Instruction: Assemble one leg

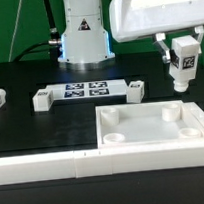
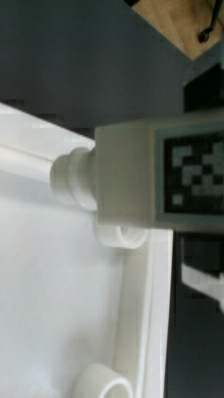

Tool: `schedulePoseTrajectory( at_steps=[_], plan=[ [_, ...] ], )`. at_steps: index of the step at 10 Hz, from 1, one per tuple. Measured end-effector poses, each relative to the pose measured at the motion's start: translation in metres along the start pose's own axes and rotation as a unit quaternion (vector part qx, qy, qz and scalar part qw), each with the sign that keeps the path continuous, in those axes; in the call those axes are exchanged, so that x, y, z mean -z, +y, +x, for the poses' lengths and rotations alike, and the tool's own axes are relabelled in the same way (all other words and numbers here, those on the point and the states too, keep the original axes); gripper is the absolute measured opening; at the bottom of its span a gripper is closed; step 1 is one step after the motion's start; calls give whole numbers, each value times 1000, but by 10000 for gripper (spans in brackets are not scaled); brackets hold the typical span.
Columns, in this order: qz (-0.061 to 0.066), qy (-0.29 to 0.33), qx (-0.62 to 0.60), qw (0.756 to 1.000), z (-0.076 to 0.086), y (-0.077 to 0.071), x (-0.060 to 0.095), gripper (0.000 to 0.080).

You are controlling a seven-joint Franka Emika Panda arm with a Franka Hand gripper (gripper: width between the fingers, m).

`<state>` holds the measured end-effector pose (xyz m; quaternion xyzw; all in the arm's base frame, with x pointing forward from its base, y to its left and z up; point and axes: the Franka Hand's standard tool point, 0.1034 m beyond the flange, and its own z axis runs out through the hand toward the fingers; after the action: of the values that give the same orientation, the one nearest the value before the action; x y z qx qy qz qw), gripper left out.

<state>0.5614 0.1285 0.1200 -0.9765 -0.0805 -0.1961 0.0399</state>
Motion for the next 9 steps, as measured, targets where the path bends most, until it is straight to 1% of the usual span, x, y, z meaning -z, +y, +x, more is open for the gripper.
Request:
schedulePoseTrajectory(
  at_steps=[4,5,6,7,8,9],
  plan=[
    [0,-2,0,1000,-2,1,-2,290],
    [-2,-2,8,1000,4,4,-9,290],
    [-4,3,14,1000,19,12,-23,290],
    [-5,6,20,1000,39,15,-34,290],
    [-4,7,32,999,54,17,-38,290],
    [-6,13,45,999,65,22,-45,290]
  ],
)
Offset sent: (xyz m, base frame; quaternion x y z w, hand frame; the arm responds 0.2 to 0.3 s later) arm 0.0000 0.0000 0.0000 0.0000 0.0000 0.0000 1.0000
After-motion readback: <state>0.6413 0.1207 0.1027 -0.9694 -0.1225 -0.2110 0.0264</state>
